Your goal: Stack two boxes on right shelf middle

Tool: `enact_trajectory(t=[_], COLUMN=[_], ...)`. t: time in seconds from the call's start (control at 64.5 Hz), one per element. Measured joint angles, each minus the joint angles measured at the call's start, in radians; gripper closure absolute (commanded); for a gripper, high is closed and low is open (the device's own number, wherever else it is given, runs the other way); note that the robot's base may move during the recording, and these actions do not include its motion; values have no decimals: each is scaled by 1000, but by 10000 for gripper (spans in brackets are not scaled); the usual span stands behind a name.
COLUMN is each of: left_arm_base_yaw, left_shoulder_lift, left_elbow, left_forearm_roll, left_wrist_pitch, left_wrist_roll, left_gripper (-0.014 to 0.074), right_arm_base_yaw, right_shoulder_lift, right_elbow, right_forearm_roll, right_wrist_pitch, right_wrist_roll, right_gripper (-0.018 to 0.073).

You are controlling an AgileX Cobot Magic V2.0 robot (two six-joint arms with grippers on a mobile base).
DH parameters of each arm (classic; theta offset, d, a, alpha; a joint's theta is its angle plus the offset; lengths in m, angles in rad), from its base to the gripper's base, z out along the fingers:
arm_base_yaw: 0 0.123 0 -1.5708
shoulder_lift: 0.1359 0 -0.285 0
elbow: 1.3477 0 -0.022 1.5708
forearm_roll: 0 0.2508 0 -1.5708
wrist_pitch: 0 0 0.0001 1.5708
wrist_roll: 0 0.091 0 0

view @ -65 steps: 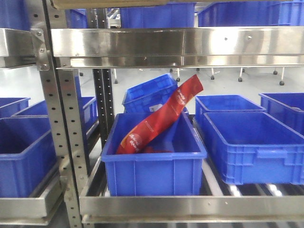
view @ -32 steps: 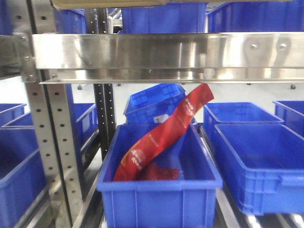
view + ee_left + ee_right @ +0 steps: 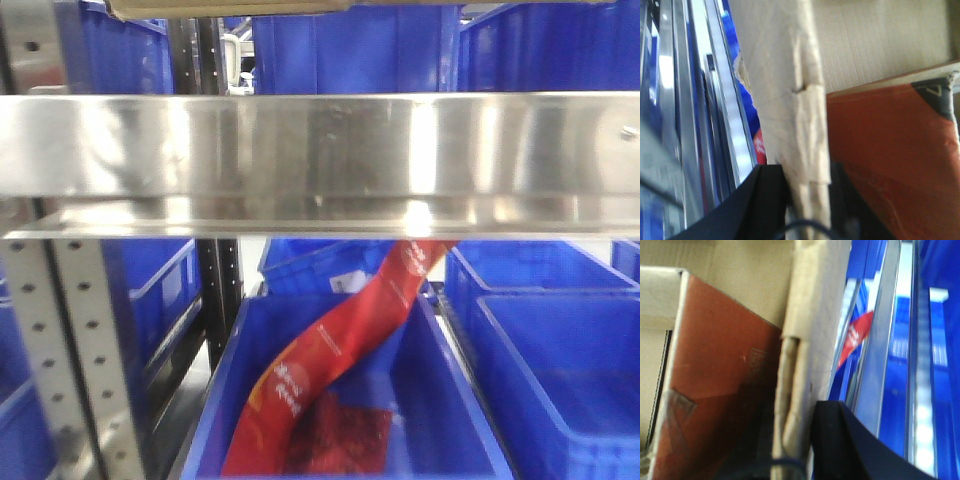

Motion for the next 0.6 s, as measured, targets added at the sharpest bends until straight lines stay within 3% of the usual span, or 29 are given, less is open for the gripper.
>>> enact_trajectory(t=[0.604], left_arm_base_yaw=[0], left_shoulder_lift=[0], left_elbow=[0], left_forearm_roll=[0], left_wrist_pitch=[0], left_wrist_roll=[0], left_gripper=[708], right_arm_base_yaw=[0], right_shoulder_lift=[0], right_elbow=[0], right_forearm_roll=[0], right_wrist_pitch=[-2], right_wrist_roll=[0], right_gripper=[715])
